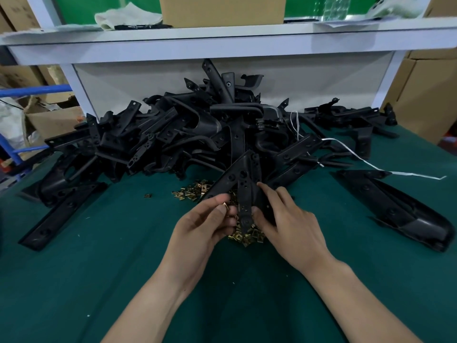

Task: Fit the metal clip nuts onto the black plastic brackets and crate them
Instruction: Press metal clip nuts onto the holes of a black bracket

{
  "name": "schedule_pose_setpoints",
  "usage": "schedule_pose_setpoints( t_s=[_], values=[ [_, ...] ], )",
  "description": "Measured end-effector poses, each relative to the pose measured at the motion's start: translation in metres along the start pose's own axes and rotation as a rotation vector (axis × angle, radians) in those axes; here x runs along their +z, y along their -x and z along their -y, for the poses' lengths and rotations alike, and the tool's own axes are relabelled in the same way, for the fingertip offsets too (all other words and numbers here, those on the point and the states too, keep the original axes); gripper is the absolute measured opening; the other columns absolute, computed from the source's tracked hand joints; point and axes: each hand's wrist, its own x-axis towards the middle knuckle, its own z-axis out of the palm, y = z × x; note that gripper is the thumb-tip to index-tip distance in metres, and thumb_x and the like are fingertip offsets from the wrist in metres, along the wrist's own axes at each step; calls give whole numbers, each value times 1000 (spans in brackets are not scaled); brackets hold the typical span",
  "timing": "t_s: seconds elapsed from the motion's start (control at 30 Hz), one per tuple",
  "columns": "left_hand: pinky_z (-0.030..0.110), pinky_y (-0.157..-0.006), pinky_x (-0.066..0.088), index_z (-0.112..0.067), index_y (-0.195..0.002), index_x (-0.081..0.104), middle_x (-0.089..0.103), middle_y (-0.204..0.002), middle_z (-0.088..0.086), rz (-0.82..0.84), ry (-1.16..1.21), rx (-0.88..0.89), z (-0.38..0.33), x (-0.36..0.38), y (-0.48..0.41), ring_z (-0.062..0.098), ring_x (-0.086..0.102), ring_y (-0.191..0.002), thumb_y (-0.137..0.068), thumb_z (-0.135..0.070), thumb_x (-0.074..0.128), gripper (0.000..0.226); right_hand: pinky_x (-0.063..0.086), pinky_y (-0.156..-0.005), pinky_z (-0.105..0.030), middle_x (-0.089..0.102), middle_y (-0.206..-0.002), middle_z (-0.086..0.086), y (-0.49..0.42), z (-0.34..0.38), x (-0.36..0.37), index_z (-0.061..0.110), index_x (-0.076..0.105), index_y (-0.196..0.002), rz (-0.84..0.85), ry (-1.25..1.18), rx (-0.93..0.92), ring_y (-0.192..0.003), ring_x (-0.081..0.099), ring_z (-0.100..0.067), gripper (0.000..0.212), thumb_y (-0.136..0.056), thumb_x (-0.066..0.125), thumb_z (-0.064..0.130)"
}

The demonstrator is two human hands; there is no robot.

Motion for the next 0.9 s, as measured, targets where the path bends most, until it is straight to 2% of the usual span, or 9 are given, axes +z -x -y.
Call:
schedule_pose_setpoints(
  t_s=[0.2, 0.43, 0.77, 0.9],
  values=[
    [23, -82, 56, -12, -115, 73, 76, -102, 10, 14, -66, 18, 3, 0, 2, 14, 70, -85, -98, -1, 54, 28, 41, -51, -26, 46, -109, 13, 0, 0, -1, 26, 34, -148, -3, -37, 3, -73, 59, -10, 57, -100, 35, 56],
    [22, -86, 55, -25, -111, 78, 76, -97, 4, 49, -122, 45, 1, 2, 2, 13, 70, -90, -83, -23, 69, 29, 40, -51, -26, 48, -109, 12, -1, 0, 0, 26, 36, -148, -7, -47, 6, -73, 60, -10, 57, -99, 36, 56],
    [26, -88, 56, -29, -109, 77, 74, -90, 0, 38, -186, 71, 1, 3, 4, 13, 68, -87, -83, -27, 69, 27, 37, -51, -24, 47, -108, 13, -1, -1, 1, 28, 34, -147, -16, -48, 5, -72, 59, -11, 58, -98, 31, 58],
    [19, -83, 54, -34, -107, 76, 75, -89, -4, 21, -258, 107, 0, 4, 6, 10, 69, -85, -87, -26, 69, 22, 37, -52, -25, 47, -109, 14, -1, -1, 0, 28, 34, -147, -18, -66, 5, -74, 59, -11, 58, -98, 32, 58]
  ],
)
